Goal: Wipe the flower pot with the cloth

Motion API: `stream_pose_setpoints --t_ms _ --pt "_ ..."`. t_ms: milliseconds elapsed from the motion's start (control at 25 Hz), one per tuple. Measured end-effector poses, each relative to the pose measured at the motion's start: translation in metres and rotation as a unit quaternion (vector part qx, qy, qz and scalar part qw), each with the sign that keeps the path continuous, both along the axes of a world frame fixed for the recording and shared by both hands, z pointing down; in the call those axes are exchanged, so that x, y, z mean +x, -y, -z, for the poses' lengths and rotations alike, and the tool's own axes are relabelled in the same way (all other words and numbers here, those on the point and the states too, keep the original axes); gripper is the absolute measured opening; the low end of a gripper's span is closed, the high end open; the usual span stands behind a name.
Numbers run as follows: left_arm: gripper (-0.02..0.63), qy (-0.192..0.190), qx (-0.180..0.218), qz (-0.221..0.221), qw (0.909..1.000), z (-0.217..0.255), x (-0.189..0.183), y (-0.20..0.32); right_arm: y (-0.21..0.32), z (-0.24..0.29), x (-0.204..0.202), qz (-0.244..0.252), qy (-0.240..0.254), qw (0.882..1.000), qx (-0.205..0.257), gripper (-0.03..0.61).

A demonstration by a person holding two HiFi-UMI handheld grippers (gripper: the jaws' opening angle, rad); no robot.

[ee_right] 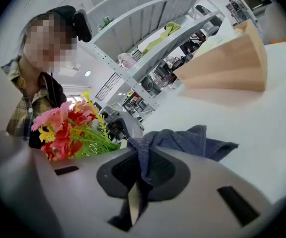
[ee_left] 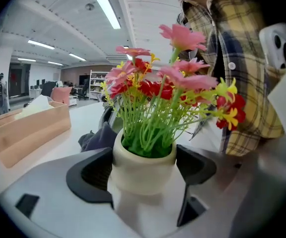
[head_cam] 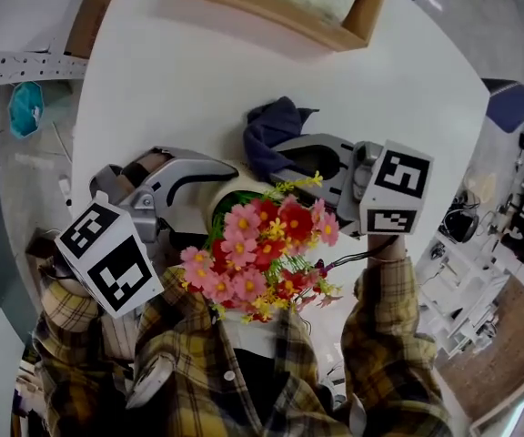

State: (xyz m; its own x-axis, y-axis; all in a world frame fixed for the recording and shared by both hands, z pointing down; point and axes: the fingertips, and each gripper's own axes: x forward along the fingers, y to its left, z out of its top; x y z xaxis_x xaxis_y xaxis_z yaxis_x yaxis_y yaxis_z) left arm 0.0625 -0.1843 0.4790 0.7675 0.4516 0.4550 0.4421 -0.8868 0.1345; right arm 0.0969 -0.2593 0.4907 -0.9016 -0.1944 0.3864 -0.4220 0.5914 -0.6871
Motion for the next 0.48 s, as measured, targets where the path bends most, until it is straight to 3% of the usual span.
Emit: stream_pose_setpoints --t_ms 240,480 --pt "0.399 0.010 -0.013 -0.024 0.9996 -0.0013 0.0019 0.0014 0.0034 0.0008 -0.0068 0.033 0.012 0.999 -0.012 0.011" --pt "0.399 0.003 -0.032 0.075 0.9967 -0.0001 -0.0053 0.0046 0.0017 0.0028 -0.0025 0.004 0.012 1.000 -0.001 0.011"
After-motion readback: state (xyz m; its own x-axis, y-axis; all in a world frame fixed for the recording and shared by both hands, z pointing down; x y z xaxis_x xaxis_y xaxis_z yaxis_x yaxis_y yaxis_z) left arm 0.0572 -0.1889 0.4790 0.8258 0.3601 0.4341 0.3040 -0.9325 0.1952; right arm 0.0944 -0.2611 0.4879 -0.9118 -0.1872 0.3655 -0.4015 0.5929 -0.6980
